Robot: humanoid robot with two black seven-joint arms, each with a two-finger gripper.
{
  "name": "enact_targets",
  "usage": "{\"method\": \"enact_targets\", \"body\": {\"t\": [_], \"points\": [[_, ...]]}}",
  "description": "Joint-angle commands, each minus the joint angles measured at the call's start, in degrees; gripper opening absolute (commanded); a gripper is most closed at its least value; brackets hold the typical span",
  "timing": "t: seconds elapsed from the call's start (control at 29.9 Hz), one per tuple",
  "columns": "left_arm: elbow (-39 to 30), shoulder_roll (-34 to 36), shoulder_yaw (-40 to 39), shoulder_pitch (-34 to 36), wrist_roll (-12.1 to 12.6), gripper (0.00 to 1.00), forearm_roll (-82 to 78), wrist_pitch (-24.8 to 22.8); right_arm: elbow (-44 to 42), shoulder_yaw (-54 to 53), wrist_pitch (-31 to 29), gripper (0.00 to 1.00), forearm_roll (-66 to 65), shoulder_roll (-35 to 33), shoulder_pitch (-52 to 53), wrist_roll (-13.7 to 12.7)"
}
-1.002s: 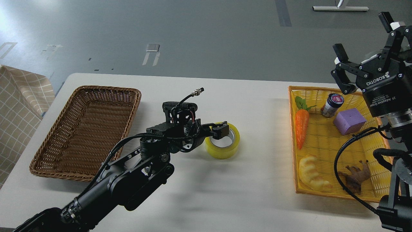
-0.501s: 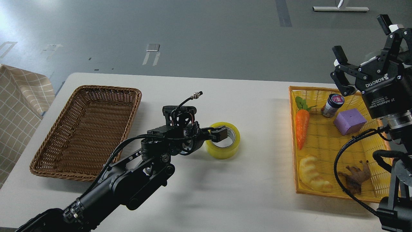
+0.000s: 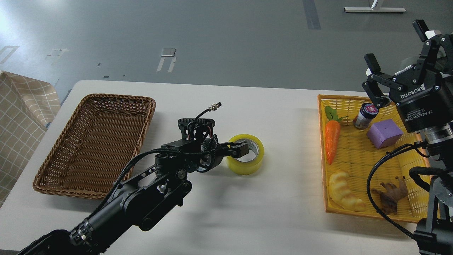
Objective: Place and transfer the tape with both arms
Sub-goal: 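Grasp the tape roll's rim with the left gripper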
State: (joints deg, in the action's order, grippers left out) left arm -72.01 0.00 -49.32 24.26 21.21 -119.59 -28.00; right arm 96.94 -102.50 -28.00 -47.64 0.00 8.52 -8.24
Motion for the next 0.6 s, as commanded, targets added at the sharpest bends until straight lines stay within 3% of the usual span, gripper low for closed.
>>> {"method": "enact_targets", "body": {"t": [0.0, 0.17, 0.23, 0.4, 0.47, 0.57], "points": [[1.0, 0.0, 0.1, 0.0, -0.3, 0.99, 0.0, 0.0, 0.0, 0.0, 0.0, 1.0, 0.0, 0.0, -0.1, 0.0], [1.5, 0.5, 0.4, 0.1, -0.6, 0.98, -0.2, 0.0, -0.1, -0.1, 0.0, 1.0, 0.0, 0.0, -0.2, 0.1], [1.5, 0.6, 0.4, 0.2, -0.6, 0.94, -0.3, 0.0, -0.1, 0.0, 0.0, 1.0, -0.1, 0.0, -0.5, 0.0], [2.1, 0.4, 0.5, 0.8, -0.6, 0.58, -0.6, 0.0, -0.1, 0.0, 0.0, 1.0, -0.2, 0.0, -0.7, 0.0], [2.1, 0.5, 1.7, 1.0, -0.6, 0.52, -0.6, 0.0, -0.1, 0.0, 0.0, 1.0, -0.2, 0.0, -0.8, 0.1], [2.2, 0.7, 4.0, 2.2, -0.6, 0.52, -0.4, 0.0, -0.1, 0.0, 0.0, 1.0, -0.2, 0.0, -0.9, 0.1]]}}
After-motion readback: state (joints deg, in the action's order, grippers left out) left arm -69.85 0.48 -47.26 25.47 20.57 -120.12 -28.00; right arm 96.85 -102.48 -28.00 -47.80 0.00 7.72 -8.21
